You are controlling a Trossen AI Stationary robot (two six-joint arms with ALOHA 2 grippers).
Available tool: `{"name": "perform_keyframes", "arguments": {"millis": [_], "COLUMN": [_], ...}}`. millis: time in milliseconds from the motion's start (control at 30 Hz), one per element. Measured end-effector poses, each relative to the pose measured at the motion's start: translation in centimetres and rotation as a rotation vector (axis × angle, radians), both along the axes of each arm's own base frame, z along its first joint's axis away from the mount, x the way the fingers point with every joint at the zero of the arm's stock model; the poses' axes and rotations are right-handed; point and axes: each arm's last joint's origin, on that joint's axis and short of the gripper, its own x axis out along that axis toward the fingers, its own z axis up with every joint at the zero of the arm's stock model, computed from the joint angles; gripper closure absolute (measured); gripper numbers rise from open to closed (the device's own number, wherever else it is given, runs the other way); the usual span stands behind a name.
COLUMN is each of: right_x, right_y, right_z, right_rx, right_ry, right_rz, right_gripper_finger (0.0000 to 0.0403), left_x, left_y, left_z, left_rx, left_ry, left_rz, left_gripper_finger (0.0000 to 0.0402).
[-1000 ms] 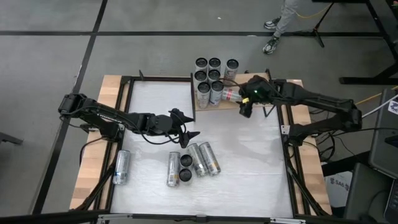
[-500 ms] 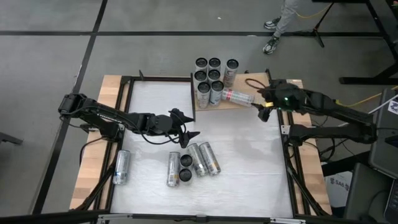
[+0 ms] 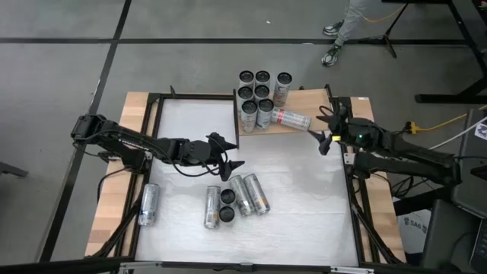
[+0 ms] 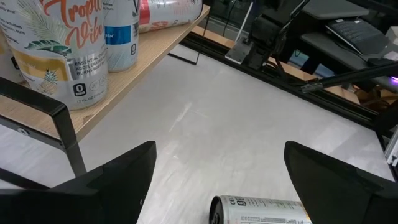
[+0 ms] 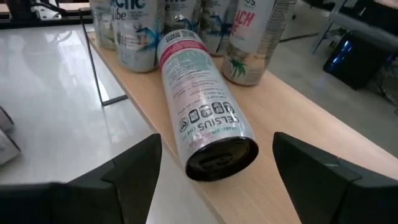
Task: Place canned beverage on shelf
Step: Put the pink soda can on the shelf aligned with the other pink soda can
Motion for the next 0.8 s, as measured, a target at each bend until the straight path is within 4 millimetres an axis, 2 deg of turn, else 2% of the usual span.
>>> {"name": "perform_keyframes", "arguments": {"millis": [167,333,800], "right_x": [0.5,0.8,0.9], "right_y": [-0.2,-0.4,-0.4], "right_z": [-1.7,-2.4,-2.7], "right_rx": [-0.044,-0.086,-0.113], "right_ry": [-0.022,-0.040,-0.021], "right_rz": [-0.011,-0.013,-0.026], "right_gripper_finger": [0.0105,0.0105,0.0105], "left_x": [0.0,0.0,0.0], "left_y": [0.0,0.0,0.0], "left_z": [0.0,0.0,0.0], "left_rx": [0.000,0.000,-0.002], "left_ry": [0.001,0.000,0.000], "left_rz": [0.000,0.000,0.001], "left_gripper_finger": [0.0053,0.0053,0.0052]}}
